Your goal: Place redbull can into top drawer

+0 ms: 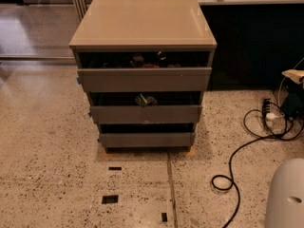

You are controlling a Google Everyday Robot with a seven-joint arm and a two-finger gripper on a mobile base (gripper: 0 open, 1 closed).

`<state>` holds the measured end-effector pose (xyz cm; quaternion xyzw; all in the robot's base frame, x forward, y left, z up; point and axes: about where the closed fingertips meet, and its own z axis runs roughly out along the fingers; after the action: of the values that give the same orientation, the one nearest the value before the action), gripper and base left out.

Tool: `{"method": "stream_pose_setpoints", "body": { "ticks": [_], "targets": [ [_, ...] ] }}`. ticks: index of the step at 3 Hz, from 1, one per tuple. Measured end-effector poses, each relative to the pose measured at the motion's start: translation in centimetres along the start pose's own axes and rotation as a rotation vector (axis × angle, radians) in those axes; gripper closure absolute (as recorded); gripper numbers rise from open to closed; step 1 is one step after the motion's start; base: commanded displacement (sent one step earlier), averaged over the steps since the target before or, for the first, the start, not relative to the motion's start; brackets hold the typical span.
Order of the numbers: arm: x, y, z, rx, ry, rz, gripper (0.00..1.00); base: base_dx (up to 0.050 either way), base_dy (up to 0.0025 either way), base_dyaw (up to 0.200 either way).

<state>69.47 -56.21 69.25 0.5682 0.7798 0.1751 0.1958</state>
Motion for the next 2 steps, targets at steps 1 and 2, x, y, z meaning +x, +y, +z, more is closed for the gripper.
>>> {"method": "stream_pose_setpoints", "body": {
  "ticks": [1, 2],
  "targets": [
    [0.54, -3.2, 4.88, 0.068, 0.011, 0.005, 0.0, 0.0, 0.0, 0.0],
    [0.89, -2.94, 5.15, 0.071, 0.019, 0.019, 0.0, 0.0, 0.0, 0.0]
  ]
}}
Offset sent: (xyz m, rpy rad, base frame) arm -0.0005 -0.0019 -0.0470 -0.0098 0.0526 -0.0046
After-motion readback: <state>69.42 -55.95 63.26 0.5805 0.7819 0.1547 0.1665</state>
